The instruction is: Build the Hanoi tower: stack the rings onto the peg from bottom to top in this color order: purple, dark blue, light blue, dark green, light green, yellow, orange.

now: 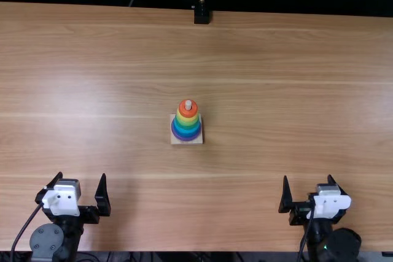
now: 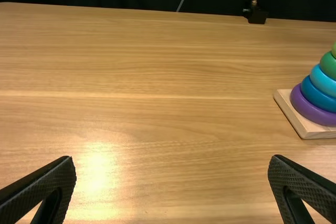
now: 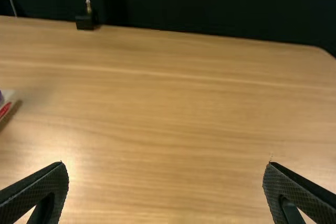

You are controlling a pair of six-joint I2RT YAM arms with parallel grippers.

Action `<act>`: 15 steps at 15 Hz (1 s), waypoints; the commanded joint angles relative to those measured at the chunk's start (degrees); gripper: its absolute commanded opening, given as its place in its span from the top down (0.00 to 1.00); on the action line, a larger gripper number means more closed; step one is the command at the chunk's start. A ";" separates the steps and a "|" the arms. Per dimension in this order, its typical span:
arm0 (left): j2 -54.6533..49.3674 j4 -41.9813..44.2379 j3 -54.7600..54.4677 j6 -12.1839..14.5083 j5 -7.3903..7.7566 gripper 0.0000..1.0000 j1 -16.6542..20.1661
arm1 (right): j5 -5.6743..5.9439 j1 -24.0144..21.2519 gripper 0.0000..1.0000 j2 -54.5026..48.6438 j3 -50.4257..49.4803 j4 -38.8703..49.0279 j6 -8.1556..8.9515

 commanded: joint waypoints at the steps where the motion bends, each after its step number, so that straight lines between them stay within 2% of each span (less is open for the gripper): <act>1: -0.69 -4.51 -6.00 0.95 0.70 0.00 0.30 | 1.96 -0.69 0.00 -0.43 -2.23 0.81 0.12; 3: -0.69 -4.51 -6.00 0.85 0.70 0.00 0.30 | 7.55 -0.69 0.00 -0.43 -4.69 6.29 0.12; 4: -0.69 -4.51 -6.00 0.85 0.70 0.00 0.30 | 8.08 -0.61 0.00 -0.43 -5.66 7.14 0.12; 15: -0.69 -4.51 -6.00 0.85 0.70 0.00 0.30 | 7.97 -0.78 0.00 -0.43 -7.15 3.24 -0.20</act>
